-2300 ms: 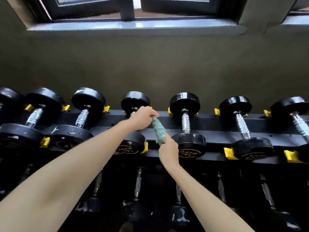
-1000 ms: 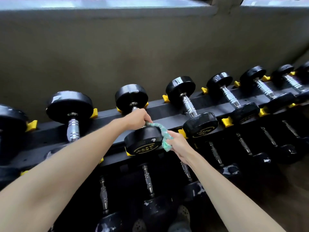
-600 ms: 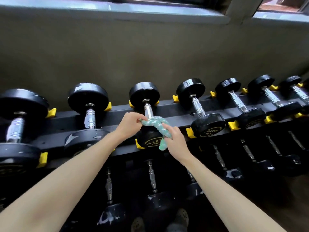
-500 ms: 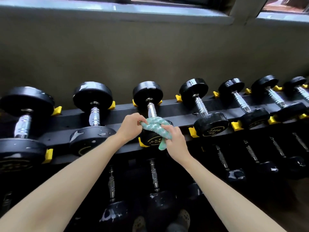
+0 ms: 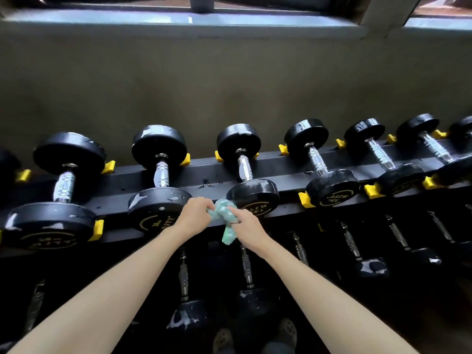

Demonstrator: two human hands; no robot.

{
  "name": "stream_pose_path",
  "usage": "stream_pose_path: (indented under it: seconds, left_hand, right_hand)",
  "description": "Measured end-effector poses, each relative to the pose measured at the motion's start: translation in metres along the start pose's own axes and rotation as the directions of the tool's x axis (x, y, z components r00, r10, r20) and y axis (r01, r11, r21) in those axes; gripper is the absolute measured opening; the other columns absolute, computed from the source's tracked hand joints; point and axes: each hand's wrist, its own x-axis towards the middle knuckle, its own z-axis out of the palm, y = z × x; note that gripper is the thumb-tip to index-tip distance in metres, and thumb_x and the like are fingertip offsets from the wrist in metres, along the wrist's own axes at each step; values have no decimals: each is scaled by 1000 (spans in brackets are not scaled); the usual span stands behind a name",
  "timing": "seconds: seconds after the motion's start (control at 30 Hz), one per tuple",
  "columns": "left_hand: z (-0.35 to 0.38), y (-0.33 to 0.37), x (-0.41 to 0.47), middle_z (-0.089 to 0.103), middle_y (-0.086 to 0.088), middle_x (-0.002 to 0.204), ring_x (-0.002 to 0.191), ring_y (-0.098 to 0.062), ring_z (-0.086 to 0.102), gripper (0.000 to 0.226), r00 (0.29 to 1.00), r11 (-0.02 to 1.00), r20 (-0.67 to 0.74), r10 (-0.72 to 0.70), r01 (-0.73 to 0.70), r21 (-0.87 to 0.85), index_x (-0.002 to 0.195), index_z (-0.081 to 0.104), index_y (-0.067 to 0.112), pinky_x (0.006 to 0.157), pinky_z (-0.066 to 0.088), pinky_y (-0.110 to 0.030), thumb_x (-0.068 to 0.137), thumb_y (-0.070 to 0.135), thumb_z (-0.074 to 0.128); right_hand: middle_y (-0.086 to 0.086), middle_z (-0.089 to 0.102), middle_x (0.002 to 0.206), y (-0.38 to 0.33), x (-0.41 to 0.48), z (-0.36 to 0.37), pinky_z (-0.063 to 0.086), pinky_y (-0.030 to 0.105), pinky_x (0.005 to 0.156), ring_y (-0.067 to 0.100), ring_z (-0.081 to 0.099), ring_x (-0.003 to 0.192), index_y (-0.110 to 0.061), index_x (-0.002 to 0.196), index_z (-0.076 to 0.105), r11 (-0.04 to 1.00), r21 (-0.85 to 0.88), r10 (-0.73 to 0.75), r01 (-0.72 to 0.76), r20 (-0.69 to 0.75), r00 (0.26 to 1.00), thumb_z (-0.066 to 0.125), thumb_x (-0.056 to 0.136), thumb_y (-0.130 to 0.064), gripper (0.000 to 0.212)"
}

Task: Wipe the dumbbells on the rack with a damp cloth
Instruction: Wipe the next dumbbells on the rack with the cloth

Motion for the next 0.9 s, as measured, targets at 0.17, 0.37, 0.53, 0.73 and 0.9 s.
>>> stream_pose_path:
  seconds: [0.17, 0.37, 0.53, 0.73, 0.9]
  left_hand:
    - [-25, 20, 0, 61, -4, 82, 77, -17, 52, 23, 998, 984, -3, -68, 66, -166, 86, 71, 7, 63, 39, -21, 81, 1, 49]
    - [-55, 60, 9, 40, 7, 42, 39, -7, 39, 23, 991, 735, 91, -98, 134, -665, 55, 41, 8, 42, 32, -12, 76, 4, 50]
    - [-59, 77, 26, 55, -10, 77, 63, -17, 54, 19, 997, 709, 63, -34, 68, -702, 82, 56, 5, 53, 44, -25, 91, 3, 40]
    - [-61, 94, 49, 60, -11, 95, 77, -17, 62, 15, 999, 729, 36, 21, 9, -685, 104, 50, 7, 68, 57, -32, 98, 5, 37]
    - [-67, 84, 74, 57, -14, 81, 72, -22, 57, 28, 996, 739, 15, 84, -52, -672, 106, 46, 23, 71, 51, -33, 91, -1, 48]
  right_hand:
    - [13, 55, 73, -12, -2, -42, 42, 26, 53, 19, 53, 56, 0, 87, 59, 813, 505, 235, -289, 169, 957, 39, 75, 8, 26]
    - [14, 56, 79, -28, -9, -88, 41, 28, 59, 21, 52, 61, 4, 93, 55, 604, 743, 195, -287, 211, 958, 37, 77, -5, 26]
    - [16, 66, 109, -33, -6, -125, 47, 37, 89, 27, 62, 95, 0, 112, 61, 677, 694, 154, -244, 191, 970, 43, 82, -12, 36]
    - [19, 64, 117, -41, 19, -152, 51, 45, 90, 33, 64, 98, -5, 118, 56, 698, 683, 99, -215, 205, 974, 38, 92, -8, 32]
    - [9, 59, 100, -47, 61, -168, 56, 41, 69, 21, 62, 79, -17, 101, 57, 854, 514, 109, -75, -35, 993, 43, 93, -3, 22]
